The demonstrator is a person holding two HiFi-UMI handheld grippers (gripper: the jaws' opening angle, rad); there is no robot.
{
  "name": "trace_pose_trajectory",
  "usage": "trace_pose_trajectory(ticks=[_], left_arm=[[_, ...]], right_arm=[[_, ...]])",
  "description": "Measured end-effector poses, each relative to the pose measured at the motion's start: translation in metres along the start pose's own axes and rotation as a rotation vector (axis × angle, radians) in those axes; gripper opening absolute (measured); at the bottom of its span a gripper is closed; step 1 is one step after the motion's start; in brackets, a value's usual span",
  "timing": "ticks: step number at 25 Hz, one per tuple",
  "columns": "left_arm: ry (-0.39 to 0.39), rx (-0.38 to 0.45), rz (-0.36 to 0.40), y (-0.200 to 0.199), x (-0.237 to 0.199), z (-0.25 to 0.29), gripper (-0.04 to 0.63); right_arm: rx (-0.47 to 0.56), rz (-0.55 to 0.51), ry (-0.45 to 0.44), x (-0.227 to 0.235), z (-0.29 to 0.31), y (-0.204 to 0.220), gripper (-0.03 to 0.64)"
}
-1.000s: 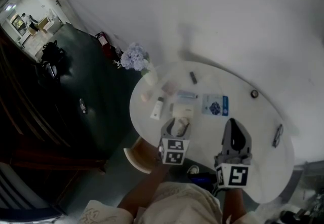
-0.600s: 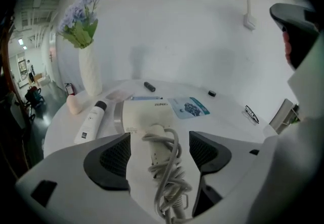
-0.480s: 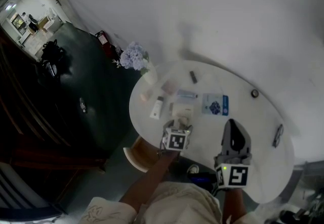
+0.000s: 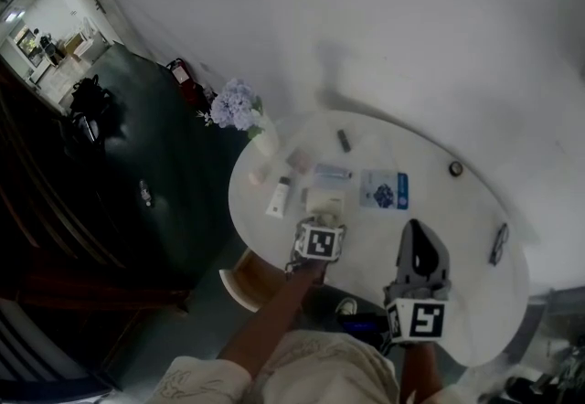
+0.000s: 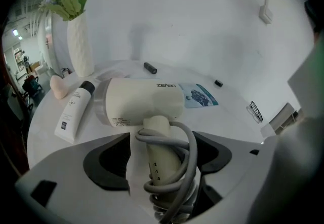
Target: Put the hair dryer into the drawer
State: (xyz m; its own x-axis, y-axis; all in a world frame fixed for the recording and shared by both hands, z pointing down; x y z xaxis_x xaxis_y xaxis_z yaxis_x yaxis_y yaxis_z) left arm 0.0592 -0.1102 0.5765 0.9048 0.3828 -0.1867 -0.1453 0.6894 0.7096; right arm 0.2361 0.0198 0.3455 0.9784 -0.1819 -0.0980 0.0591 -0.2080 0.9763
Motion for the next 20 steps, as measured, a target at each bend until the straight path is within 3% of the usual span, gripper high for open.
trace_pose_trajectory(ticks=[20], left_arm=[[-0.026,0.013,0.002,0.0004,-0.0030,0.0002,0.327]], right_arm=[[-0.001,0.000,0.005,-0.0033,-0.0019,-0.0015,0.004]])
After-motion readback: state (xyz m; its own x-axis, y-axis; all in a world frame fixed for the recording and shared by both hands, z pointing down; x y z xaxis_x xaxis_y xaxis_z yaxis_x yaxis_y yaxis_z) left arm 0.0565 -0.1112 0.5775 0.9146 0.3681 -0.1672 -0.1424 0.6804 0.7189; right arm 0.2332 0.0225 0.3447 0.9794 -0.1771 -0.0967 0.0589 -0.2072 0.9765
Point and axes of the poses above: the fingertips, and each gripper's own axes: z forward along the fingers, x to its right, y out of its underside, the point moved 10 cm from there along -z, backward along the fingers, and after that the axes turned 13 degrees about x, right-handed, at the moved point
